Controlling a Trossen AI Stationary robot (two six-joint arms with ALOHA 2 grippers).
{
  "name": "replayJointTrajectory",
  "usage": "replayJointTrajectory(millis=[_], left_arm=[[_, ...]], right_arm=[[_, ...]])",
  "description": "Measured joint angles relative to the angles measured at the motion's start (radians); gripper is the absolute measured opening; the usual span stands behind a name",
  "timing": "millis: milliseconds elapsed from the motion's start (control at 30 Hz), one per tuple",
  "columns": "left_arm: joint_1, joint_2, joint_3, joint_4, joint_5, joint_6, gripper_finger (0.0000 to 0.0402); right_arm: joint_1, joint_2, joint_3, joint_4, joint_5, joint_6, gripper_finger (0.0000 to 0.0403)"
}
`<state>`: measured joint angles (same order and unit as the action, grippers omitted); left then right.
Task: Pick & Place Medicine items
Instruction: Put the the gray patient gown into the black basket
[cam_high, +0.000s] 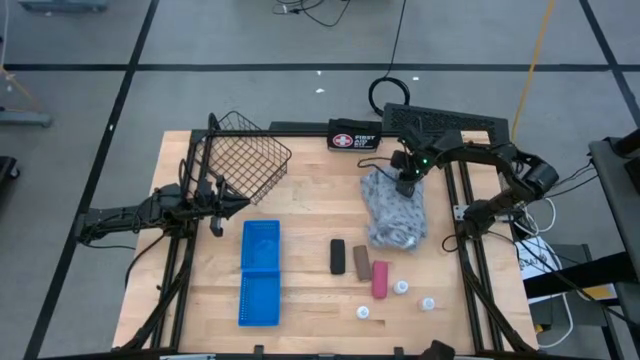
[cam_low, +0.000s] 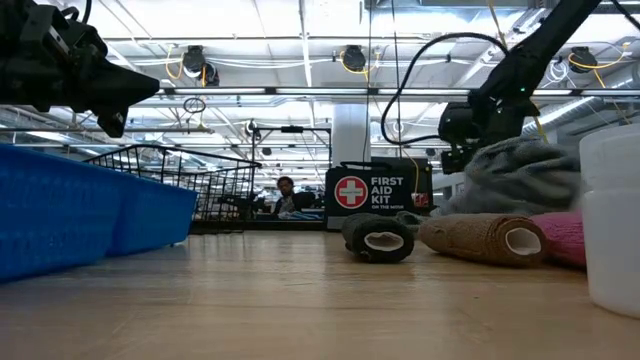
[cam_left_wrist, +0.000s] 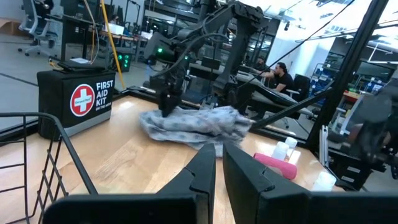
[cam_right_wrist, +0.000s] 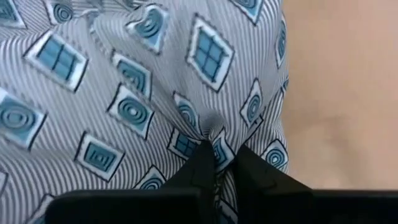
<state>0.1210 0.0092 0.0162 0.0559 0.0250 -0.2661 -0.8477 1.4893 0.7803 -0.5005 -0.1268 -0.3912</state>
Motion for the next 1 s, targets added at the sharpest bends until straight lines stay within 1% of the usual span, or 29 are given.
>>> replayJointTrajectory(millis=[33, 133, 400, 533, 767, 1000], left_arm=[[0.000, 0.000, 0.000, 0.000, 0.000, 0.000, 0.0037], [0.000, 0.000, 0.000, 0.000, 0.000, 0.000, 0.0037], [0.000, 0.000, 0.000, -0.001, 0.000, 0.000, 0.0037], [0.000, 0.000, 0.000, 0.000, 0.000, 0.000, 0.0037], [0.000, 0.000, 0.000, 0.000, 0.000, 0.000, 0.0037], [0.000, 0.000, 0.000, 0.000, 0.000, 0.000, 0.0037]], right_arm=[[-0.001, -0.021, 0.000, 0.026, 0.021, 0.013, 0.0016], [-0.003, -0.110, -0.002, 0.072, 0.039, 0.036, 0.0016], [-0.001, -0.339, -0.002, 0.093, 0.013, 0.050, 0.0014], [0.019, -0.456, -0.001, 0.120, 0.004, 0.052, 0.0014], [0.095, -0.633, 0.000, 0.178, -0.001, 0.064, 0.0014], [0.208, -0.741, 0.002, 0.217, -0.002, 0.061, 0.0014]])
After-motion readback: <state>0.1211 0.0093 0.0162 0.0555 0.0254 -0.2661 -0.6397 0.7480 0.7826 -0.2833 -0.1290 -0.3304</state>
